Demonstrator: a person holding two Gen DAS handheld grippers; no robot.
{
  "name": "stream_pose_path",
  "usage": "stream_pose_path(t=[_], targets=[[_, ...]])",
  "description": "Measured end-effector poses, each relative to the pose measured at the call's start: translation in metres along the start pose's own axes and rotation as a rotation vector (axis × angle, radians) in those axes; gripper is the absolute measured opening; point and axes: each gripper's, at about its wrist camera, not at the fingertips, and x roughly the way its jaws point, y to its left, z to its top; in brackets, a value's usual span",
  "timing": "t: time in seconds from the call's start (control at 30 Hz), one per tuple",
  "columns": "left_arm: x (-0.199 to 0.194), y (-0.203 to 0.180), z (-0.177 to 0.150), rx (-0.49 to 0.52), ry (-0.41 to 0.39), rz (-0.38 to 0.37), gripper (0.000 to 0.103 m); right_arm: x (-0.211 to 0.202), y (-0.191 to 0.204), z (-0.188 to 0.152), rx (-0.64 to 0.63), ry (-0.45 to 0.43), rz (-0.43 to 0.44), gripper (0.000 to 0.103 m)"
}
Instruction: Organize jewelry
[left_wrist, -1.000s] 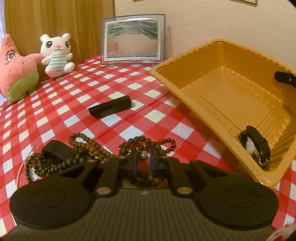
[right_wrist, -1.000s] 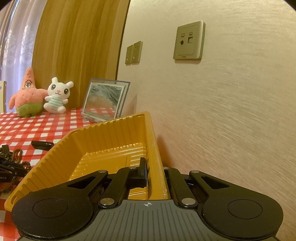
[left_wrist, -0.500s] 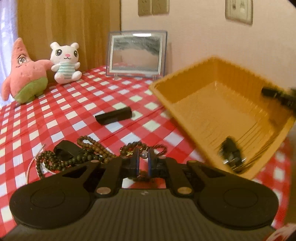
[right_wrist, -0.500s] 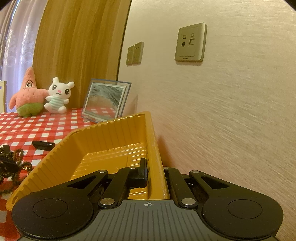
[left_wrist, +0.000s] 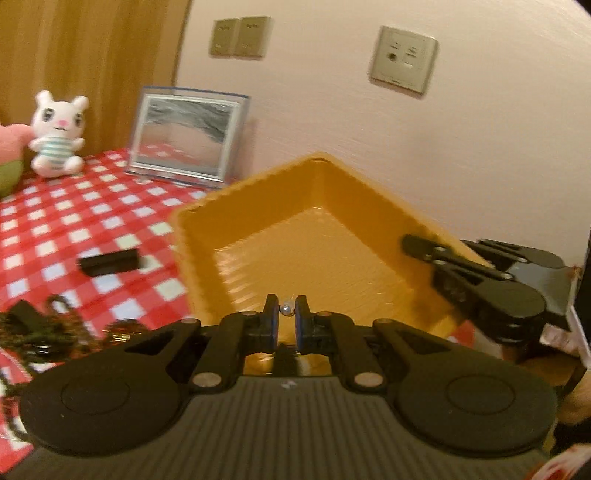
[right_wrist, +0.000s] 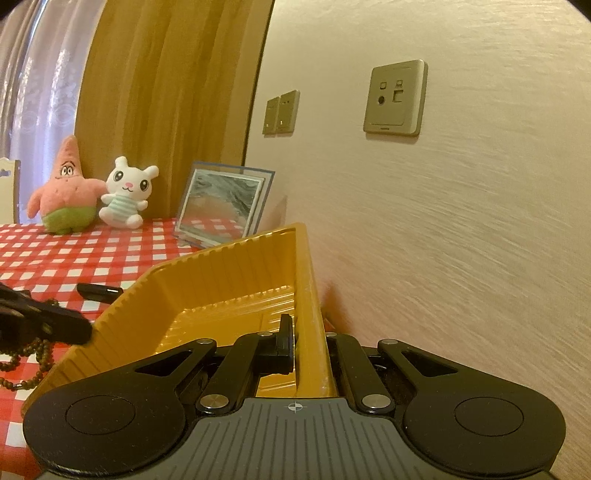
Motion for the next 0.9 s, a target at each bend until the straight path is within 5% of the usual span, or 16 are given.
stream_pose_path(t=[0.5,0.63,0.9], targets=[[0.042,-0.018,-0.004,-0.002,0.084,-0.037,0.008,0.000,0.001,-0.001,0.010,0.004,0.014,0.003],[0.035,-0.017,-0.005,-0.024,0.066,-0.044,0.024,0.000,0.000,-0.001,0.010,0.005,0.014,0.003],[-0.011,-0.013,-0.021,-0.043,-0.001,-0.005,0.024,0.001,0.000,-0.003,0.011,0.011,0.010,0.003]])
